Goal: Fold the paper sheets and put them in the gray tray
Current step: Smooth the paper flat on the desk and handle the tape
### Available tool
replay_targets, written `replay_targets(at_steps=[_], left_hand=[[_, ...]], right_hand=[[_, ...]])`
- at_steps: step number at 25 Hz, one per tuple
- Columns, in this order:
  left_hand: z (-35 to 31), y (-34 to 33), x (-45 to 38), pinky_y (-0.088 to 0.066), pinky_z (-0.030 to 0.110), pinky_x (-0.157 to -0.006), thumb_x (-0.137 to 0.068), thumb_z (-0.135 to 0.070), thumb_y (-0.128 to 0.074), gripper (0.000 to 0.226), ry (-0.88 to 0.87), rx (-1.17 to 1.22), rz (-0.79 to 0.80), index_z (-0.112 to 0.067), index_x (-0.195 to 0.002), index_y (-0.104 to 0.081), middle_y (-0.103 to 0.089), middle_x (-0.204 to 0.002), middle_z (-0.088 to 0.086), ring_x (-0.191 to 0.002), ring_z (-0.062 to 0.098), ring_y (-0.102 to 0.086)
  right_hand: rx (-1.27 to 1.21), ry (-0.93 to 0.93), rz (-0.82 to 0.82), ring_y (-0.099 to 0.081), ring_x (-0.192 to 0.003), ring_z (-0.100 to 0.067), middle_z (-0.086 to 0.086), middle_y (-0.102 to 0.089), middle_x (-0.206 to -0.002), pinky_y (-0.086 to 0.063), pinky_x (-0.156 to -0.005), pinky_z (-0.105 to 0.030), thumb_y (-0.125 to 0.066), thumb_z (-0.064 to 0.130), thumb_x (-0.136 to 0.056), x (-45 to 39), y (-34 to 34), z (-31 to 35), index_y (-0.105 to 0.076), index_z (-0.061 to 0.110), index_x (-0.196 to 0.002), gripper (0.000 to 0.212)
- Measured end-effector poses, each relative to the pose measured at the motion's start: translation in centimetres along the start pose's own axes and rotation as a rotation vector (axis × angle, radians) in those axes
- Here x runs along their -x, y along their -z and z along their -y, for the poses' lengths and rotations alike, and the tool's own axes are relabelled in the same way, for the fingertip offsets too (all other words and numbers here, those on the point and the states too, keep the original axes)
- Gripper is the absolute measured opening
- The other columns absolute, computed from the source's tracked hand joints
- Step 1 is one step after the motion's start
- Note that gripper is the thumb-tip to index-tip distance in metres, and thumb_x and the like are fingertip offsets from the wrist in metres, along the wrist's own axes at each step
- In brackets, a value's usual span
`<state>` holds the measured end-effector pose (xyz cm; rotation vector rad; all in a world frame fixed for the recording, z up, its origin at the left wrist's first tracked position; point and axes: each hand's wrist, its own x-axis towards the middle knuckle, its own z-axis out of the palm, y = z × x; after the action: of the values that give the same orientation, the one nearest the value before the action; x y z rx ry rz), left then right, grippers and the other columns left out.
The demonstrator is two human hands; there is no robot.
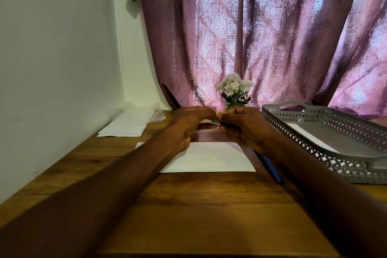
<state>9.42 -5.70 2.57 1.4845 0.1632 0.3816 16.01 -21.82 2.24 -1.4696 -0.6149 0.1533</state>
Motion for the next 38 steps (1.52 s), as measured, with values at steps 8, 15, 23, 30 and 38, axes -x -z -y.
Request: replay_targets(at_steps=[8,15,23,30,38], left_hand=[[-0.1,0.2,0.0,-0.058,0.024,-0.051,-0.076,-0.012,-0.087,0.009,-0.005,0.012,0.001,-0.017,-0.076,-0.080,-0.081,-0.085,0.008,-0.070,0.019,-0.079],[0.0,1.1,-0.3,-0.052,0.054,-0.103,-0.083,-0.017,-0.084,0.027,-0.011,-0.122,0.103,-0.010,-0.108,-0.079,-0.080,-0.103,0.012,-0.101,0.033,-0.076],[0.6,1.2,-1.0,-0.050,0.058,-0.107,-0.084,-0.022,-0.083,0.021,-0.079,-0.179,0.102,-0.012,-0.103,-0.081,-0.081,-0.101,0.008,-0.105,0.029,-0.075],[0.9,1.4,-1.2,-0.048,0.057,-0.109,-0.079,-0.022,-0.086,0.026,-0.072,-0.151,0.108,-0.012,-0.103,-0.082,-0.080,-0.104,0.012,-0.112,0.033,-0.071],[0.8,1.3,-1.0,-0.057,0.049,-0.101,-0.081,-0.019,-0.085,0.030,-0.036,-0.058,0.110,-0.010,-0.109,-0.080,-0.081,-0.101,0.012,-0.096,0.025,-0.078]], right_hand=[[0.022,0.012,0.012,-0.063,-0.087,-0.036,-0.020,-0.072,-0.082,-0.049,-0.101,-0.061,-0.074,0.004,-0.088,-0.5,0.4,-0.6,-0.077,0.017,-0.065,0.026],[0.053,-0.042,0.014,-0.066,-0.075,-0.032,-0.032,-0.071,-0.093,-0.060,-0.078,-0.043,-0.091,0.033,-0.054,0.0,0.5,-0.2,-0.076,0.001,-0.084,0.046],[-0.020,-0.036,-0.002,-0.077,-0.077,-0.034,-0.020,-0.077,-0.094,-0.059,-0.055,-0.033,-0.076,0.002,-0.086,-0.1,0.2,-0.4,-0.071,0.010,-0.099,0.016],[-0.013,-0.053,-0.074,-0.078,-0.082,-0.035,-0.020,-0.078,-0.093,-0.064,-0.066,-0.038,-0.079,0.002,-0.082,0.3,0.0,-0.1,-0.075,-0.003,-0.097,0.016],[-0.107,-0.049,-0.157,-0.077,-0.090,-0.038,-0.025,-0.077,-0.094,-0.064,-0.082,-0.047,-0.080,-0.002,-0.079,0.8,-0.7,0.3,-0.072,-0.013,-0.102,0.026]])
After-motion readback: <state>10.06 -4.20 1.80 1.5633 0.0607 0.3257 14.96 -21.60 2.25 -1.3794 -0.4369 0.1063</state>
